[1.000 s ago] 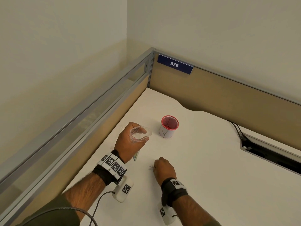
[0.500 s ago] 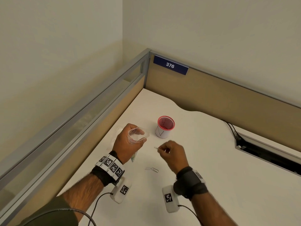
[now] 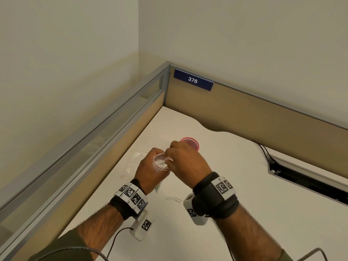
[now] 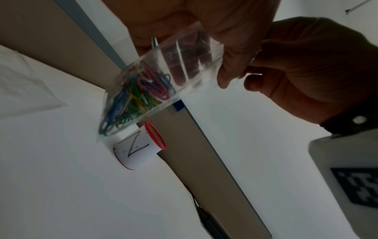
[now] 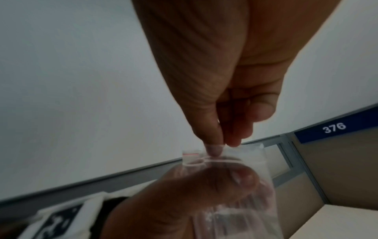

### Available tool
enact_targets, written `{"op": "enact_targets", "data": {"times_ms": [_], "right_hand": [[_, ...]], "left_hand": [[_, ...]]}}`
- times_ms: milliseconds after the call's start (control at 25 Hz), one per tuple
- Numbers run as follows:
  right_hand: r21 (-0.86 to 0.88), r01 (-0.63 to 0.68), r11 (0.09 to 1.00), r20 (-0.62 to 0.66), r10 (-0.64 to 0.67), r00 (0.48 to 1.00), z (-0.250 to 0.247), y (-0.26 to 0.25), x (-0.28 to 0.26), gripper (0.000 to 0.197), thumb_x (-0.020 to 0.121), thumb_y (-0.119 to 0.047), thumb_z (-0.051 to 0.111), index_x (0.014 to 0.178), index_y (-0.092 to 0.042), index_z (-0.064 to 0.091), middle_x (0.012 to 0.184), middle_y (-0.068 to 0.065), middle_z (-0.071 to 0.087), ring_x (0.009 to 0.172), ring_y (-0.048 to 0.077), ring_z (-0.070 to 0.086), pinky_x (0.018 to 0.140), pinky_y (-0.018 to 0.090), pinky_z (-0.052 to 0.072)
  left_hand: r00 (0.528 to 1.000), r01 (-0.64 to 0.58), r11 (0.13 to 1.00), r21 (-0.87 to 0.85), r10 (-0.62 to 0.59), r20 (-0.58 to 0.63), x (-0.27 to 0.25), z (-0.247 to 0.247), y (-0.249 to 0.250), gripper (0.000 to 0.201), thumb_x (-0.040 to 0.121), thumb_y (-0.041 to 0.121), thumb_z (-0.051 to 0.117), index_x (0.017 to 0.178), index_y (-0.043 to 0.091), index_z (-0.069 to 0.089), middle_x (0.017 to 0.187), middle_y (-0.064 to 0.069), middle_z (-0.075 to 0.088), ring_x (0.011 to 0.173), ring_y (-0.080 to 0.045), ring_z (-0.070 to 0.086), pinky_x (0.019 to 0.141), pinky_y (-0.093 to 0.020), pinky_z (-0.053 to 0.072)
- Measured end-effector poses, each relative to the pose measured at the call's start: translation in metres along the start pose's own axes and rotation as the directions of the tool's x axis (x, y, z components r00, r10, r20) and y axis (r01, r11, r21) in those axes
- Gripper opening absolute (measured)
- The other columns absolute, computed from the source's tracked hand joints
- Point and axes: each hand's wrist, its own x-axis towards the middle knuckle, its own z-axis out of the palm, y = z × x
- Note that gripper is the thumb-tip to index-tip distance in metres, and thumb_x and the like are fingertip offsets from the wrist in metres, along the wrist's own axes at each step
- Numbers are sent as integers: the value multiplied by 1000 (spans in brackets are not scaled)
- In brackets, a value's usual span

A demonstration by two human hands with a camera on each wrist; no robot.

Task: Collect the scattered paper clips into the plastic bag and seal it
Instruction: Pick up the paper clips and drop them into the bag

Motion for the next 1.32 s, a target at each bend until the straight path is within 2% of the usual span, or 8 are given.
{"op": "enact_targets", "data": {"times_ms": [160,240,400,560,800,1000,1160,1320], "right_hand": [[199,-83,976,-134,111,985,-4,14,-7,15,92,-18,58,101,-16,70,91,-6,61,81,7,51,72,13,41],[258,-200,945,-152,244,958,9,37,-15,13,90,-18,61,98,-18,71,91,-6,63,79,7,53,73,15,41],[152,-469,870,187,441,878,85,69,-42,17,89,-24,62,102,-17,68,103,2,63,96,21,59,79,26,43],[47,-534,844,443,461,769,154,68,-68,24,88,-28,61,108,-14,63,115,6,58,107,25,55,91,32,45],[-16,-478,878,435,436,787,183,63,-70,15,92,-18,50,97,-12,62,107,9,59,97,28,58,79,35,48],[91,-408,908,454,327,829,188,54,-70,10,89,-19,55,95,-15,61,105,7,60,97,27,58,80,34,47],[135,-418,898,435,325,839,191,55,-61,27,88,-20,58,115,-17,57,113,5,57,103,26,57,87,33,45],[77,-386,919,414,323,851,192,57,-52,22,89,-22,58,108,-11,63,110,10,58,102,30,57,85,35,48]], "left_hand": [[1000,-28,999,-22,28,8,-2,-4,1,35,79,21,80,101,32,55,100,11,69,103,-1,64,88,-21,51],[1000,-24,998,-66,24,0,-5,-7,2,32,80,18,80,103,25,58,104,7,71,108,-8,65,95,-29,52],[1000,-11,996,-85,10,-6,-4,-11,1,33,80,16,80,104,24,59,104,6,71,110,-9,65,98,-33,52],[1000,-4,997,-79,3,-13,-2,-12,3,33,80,14,80,104,21,59,106,5,71,110,-8,64,98,-30,52],[1000,2,998,-70,-3,-22,-1,-17,-3,32,81,15,80,105,18,59,107,6,71,111,-9,64,95,-26,51],[1000,-7,998,-63,5,-23,1,-16,-1,32,81,15,80,105,19,58,108,5,70,111,-8,64,94,-22,51],[1000,-16,998,-61,15,-19,1,-15,-2,33,80,16,80,105,19,59,107,5,71,111,-9,64,96,-27,52],[999,-22,998,-63,20,-38,4,-19,-6,36,74,28,78,103,22,59,105,6,71,111,-10,65,98,-36,54]]}}
